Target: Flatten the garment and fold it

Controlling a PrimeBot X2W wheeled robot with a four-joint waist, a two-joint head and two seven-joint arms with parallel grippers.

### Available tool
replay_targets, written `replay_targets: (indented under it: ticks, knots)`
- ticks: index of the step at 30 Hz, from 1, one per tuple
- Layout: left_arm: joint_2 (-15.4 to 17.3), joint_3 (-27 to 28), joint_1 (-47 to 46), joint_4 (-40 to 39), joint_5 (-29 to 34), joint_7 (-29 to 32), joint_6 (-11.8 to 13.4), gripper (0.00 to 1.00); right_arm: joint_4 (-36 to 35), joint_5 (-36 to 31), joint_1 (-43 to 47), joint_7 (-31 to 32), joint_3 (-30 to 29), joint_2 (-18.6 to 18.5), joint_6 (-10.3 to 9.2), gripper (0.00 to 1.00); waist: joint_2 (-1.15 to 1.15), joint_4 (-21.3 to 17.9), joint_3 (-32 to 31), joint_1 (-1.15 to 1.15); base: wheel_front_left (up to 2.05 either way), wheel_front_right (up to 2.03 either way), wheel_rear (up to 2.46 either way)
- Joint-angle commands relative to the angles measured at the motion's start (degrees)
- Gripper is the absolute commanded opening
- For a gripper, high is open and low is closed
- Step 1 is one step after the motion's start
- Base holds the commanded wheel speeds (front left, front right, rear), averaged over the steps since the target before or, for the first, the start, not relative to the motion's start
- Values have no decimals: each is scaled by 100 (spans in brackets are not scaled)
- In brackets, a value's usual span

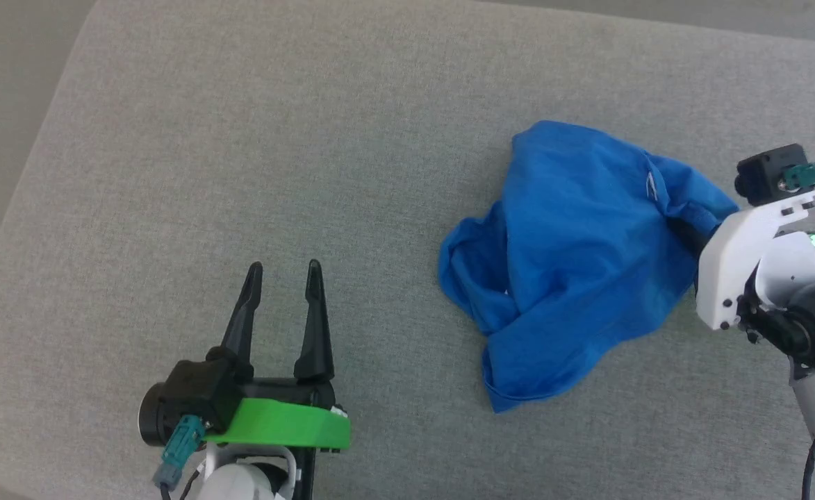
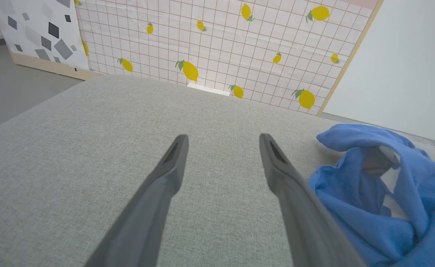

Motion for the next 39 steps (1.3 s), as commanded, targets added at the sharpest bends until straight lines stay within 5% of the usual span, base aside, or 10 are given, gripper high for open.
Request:
replay_targets:
  ticks: [1, 17, 24, 33, 34, 35, 36, 39]
  knots:
    - [-17, 31, -85, 32, -28, -20, 22, 100, -3, 0, -140, -100, -56, 22, -9, 0, 0, -80, -166, 0, 0, 0, 0]
    - [-17, 351, 725, 255, 10, -20, -118, 100, -1179, -296, -281, -568, -444, -39, -9, 0, 0, -346, -1738, 0, 0, 0, 0]
    - [-17, 310, 891, 301, -70, -20, -163, 100, -1576, 81, 345, -403, 791, 477, -9, 0, 0, -356, -1895, 0, 0, 0, 0]
    - [-17, 117, 825, 452, -156, -20, -210, 100, -525, 442, 885, -822, 2469, 1121, -9, 0, 0, 17, -1839, 0, 0, 0, 0]
    - [-17, 109, 815, 472, -152, -20, -212, 100, -361, 465, 883, -864, 2606, 1168, -9, 9, 0, 66, -1816, 0, 0, 0, 0]
    - [-17, 109, 808, 483, -154, -20, -209, 100, -227, 498, 879, -883, 2680, 1205, -9, 32, 0, 98, -1798, 0, 0, 0, 0]
    - [-17, 105, 797, 495, -164, -20, -206, 100, -87, 519, 856, -916, 2744, 1237, -9, 100, 0, 140, -1774, 0, 0, 0, 0]
    - [-17, 111, 775, 515, -183, -20, -195, 100, 150, 578, 745, -951, 2838, 1272, -9, 100, 0, 201, -1743, 0, 0, 0, 0]
